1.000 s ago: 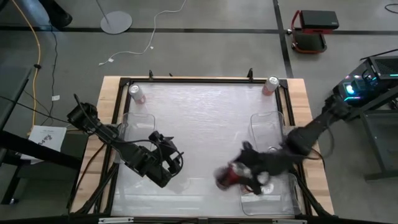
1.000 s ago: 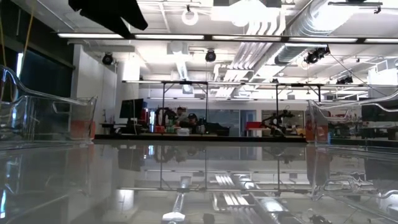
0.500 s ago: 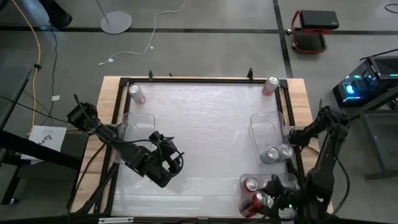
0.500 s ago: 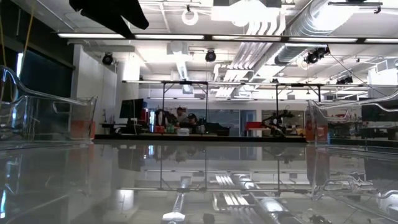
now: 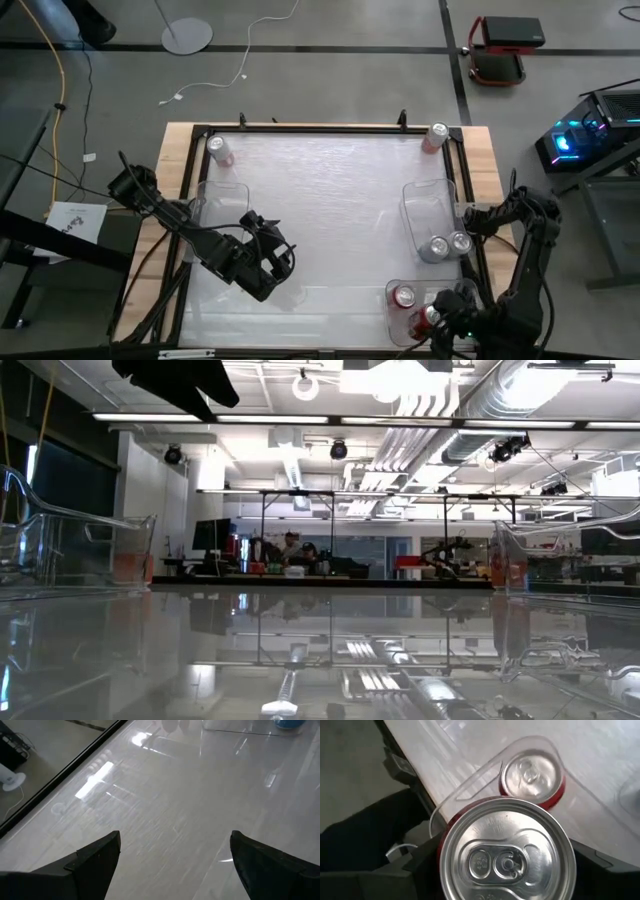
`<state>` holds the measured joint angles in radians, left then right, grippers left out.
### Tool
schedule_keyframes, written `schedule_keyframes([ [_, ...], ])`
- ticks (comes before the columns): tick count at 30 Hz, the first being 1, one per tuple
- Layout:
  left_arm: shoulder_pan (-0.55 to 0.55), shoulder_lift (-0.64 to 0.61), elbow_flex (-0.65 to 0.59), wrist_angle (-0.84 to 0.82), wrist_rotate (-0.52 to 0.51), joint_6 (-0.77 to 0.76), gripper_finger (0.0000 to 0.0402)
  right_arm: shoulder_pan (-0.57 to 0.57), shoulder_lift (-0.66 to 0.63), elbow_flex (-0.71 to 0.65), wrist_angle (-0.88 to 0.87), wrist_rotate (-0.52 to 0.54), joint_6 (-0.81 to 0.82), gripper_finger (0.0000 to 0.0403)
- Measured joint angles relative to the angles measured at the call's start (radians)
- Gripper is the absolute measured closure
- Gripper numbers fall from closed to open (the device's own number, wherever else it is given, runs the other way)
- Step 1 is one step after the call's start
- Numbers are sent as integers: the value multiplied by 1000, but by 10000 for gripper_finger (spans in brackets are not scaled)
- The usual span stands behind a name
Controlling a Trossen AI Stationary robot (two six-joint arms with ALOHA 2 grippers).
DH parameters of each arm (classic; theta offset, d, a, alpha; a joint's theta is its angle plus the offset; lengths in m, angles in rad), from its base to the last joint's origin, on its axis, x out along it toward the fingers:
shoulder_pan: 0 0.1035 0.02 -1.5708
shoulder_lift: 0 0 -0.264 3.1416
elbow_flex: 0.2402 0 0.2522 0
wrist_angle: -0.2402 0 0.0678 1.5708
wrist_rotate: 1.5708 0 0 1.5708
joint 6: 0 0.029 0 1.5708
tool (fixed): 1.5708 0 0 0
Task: Sort soda cans
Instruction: Put the red-black soda can into the bottom transparent bin
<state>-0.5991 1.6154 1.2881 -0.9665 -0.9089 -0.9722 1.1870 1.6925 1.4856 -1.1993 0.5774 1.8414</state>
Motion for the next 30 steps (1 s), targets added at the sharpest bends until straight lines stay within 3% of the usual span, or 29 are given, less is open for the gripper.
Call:
schedule_keyframes([
  [12,0,0,0,0,0,0,48,-90,79,8,44,-101,-116,116],
  [19,3,0,0,0,-6,7,48,-121,125,9,110,-96,-247,116],
  [30,3,0,0,0,-6,7,48,-120,207,9,124,-101,-309,116],
])
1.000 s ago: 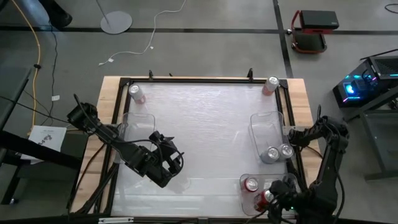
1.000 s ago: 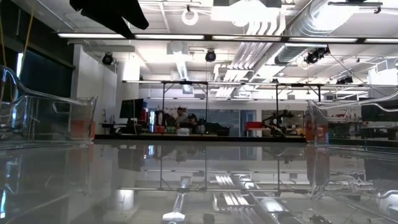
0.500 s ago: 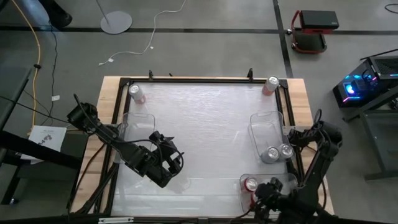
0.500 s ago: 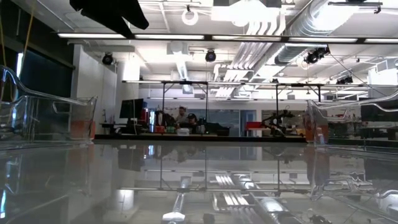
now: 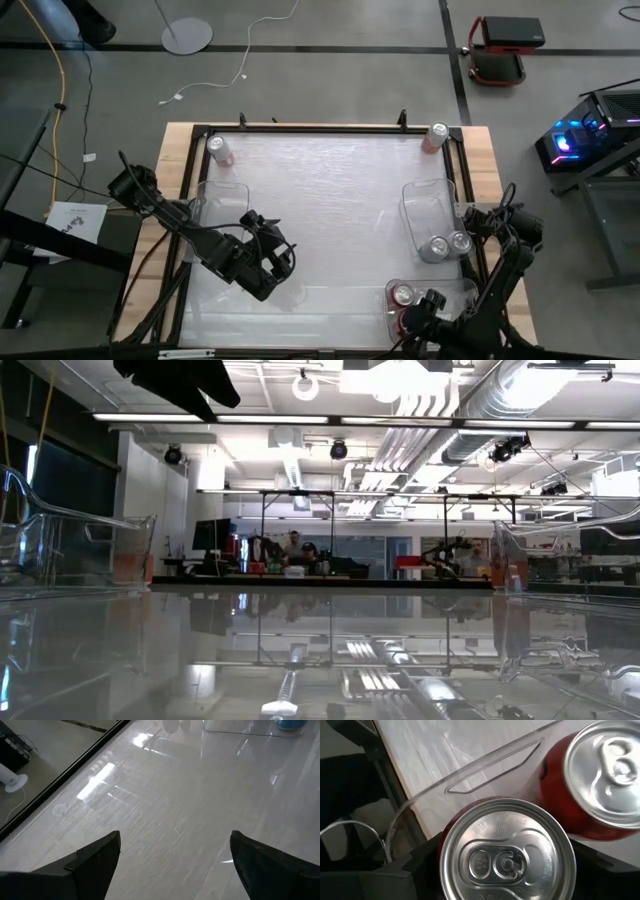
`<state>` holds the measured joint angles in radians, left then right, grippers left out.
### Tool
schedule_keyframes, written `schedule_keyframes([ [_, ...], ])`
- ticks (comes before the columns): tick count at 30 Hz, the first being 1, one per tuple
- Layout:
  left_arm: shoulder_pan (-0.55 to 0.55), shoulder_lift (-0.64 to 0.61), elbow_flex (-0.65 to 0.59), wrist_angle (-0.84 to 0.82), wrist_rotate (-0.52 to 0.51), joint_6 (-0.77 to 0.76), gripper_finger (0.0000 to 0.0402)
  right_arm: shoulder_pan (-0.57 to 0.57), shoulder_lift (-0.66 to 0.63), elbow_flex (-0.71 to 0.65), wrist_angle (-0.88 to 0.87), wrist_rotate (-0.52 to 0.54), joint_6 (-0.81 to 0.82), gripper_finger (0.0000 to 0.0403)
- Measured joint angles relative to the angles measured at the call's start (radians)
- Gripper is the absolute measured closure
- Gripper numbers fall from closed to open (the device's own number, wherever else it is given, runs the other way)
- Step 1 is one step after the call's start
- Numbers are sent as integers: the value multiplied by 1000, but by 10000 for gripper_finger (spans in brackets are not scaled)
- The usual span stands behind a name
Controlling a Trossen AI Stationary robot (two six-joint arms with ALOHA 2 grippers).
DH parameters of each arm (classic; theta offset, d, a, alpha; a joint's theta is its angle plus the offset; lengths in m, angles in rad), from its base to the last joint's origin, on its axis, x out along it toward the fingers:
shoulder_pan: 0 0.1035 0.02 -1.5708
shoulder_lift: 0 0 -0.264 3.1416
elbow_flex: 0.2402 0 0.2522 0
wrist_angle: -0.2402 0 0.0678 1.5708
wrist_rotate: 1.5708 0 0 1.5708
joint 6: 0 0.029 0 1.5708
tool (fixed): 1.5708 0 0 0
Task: Sort soda cans
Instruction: Put the red-black soda can into the bottom transparent bin
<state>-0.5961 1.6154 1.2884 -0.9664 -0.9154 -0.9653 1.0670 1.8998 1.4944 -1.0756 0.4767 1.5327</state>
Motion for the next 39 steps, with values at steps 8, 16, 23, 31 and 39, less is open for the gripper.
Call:
schedule_keyframes([
  [8,0,0,0,0,0,0,48,0,14,-1,41,39,-28,116],
  [16,0,0,0,1,0,-2,48,0,14,-3,44,61,-42,116],
  [23,0,0,0,1,0,-2,48,0,14,-4,42,65,-41,70],
  [31,0,0,0,1,6,-2,48,0,14,-3,43,76,-41,37],
  [39,0,0,0,1,31,-1,48,0,-24,-3,41,76,-49,35],
])
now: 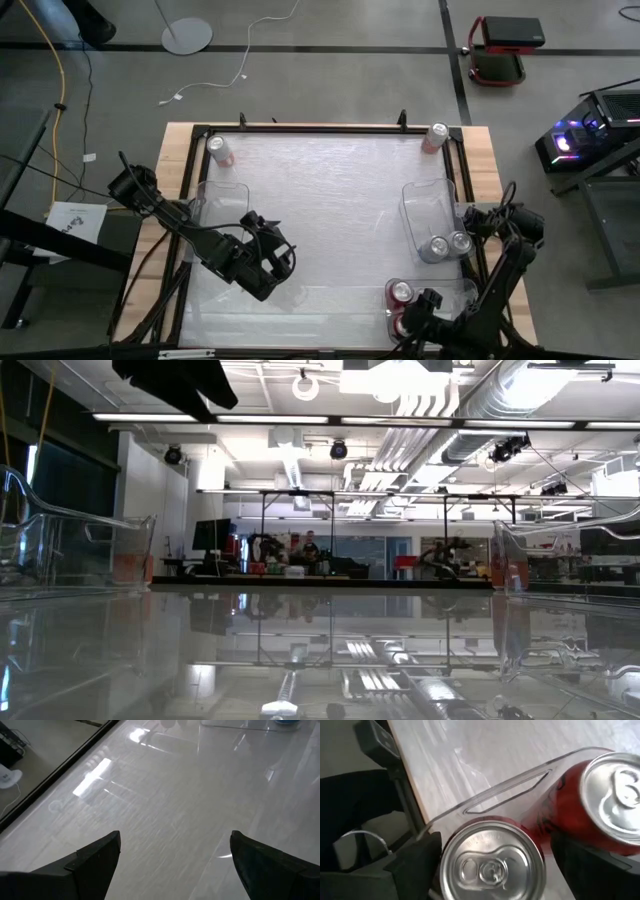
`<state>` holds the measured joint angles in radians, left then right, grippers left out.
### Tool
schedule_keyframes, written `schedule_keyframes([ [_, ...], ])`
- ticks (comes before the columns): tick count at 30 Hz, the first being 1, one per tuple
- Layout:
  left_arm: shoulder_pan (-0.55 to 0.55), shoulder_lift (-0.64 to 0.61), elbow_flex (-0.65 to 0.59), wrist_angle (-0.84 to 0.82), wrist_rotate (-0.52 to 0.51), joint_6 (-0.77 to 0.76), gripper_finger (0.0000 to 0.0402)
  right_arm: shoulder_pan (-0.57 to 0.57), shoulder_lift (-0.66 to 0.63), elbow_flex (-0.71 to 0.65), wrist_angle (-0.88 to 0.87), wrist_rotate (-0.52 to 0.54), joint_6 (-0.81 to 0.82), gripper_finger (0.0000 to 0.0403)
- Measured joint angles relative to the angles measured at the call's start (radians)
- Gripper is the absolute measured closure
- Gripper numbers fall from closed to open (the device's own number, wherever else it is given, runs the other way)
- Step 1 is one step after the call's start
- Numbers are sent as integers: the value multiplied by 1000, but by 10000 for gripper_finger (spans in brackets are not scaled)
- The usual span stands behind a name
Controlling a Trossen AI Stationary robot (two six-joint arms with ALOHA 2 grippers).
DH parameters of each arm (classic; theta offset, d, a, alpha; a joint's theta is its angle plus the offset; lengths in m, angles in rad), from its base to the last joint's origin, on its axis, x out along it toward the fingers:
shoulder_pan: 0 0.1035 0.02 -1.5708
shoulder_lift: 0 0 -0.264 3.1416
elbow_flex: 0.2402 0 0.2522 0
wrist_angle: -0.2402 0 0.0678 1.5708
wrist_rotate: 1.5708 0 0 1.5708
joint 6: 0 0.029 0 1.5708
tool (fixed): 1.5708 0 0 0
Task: Sort soda cans
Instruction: Put the red-black soda can into the bottom transparent bin, then put the right orange-white soda can into the left transparent bin
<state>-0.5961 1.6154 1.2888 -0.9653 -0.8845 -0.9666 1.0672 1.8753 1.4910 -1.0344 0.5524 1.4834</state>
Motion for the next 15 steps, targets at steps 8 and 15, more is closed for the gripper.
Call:
schedule_keyframes([
  [8,0,0,0,0,12,-1,48,2,-118,0,1,-35,0,34],
  [15,-8,0,0,-2,-12,0,48,24,-237,0,42,63,-44,34],
])
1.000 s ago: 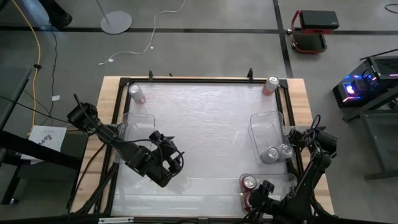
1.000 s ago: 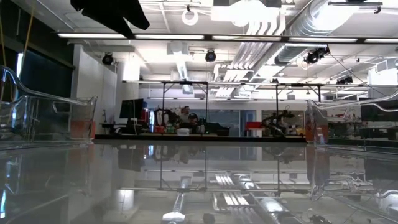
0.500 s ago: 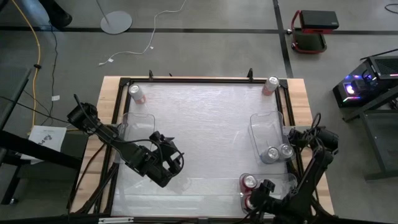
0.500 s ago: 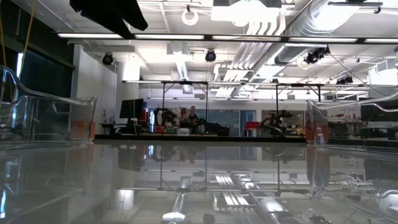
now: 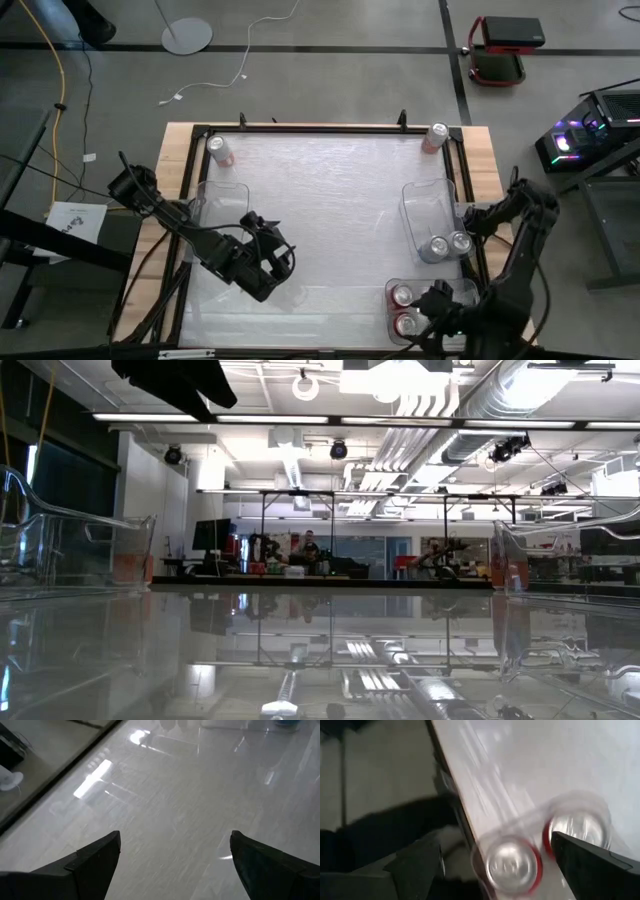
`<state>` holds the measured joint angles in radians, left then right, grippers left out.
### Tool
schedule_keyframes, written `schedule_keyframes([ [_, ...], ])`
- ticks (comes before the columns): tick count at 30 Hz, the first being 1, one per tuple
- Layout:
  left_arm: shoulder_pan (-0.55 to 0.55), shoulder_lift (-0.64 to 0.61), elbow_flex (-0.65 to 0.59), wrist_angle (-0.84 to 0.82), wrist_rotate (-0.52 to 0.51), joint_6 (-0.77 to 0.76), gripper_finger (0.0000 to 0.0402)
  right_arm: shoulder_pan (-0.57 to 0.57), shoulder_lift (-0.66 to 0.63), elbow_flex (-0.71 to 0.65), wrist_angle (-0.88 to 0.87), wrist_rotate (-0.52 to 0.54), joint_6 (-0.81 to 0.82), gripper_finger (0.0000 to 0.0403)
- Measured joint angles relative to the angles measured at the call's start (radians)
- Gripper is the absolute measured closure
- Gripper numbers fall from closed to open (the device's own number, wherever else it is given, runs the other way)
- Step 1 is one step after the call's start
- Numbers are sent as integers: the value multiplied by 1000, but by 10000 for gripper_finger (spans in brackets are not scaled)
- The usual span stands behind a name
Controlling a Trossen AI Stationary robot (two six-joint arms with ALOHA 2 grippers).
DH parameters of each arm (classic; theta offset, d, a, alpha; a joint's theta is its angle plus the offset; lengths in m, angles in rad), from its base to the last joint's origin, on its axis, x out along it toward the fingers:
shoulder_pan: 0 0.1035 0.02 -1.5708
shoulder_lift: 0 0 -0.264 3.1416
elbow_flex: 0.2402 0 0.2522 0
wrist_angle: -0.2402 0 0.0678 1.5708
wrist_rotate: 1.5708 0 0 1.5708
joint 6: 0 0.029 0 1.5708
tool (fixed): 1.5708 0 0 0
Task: Sort soda cans
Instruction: Put the right orange-white soda can into the left transparent bin
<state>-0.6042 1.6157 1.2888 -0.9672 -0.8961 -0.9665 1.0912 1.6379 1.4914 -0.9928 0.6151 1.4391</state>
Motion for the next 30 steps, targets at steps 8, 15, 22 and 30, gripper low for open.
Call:
schedule_keyframes([
  [8,19,0,0,-4,-34,-11,48,-65,-124,1,-78,254,-209,34],
  [15,158,0,-102,34,6,102,48,-386,-155,0,-310,30,-473,34],
  [22,371,0,-282,410,153,413,53,-810,-198,-124,-249,-172,-950,34],
  [30,494,-44,-308,605,194,680,57,-1259,-296,-243,-171,-236,-1213,34],
])
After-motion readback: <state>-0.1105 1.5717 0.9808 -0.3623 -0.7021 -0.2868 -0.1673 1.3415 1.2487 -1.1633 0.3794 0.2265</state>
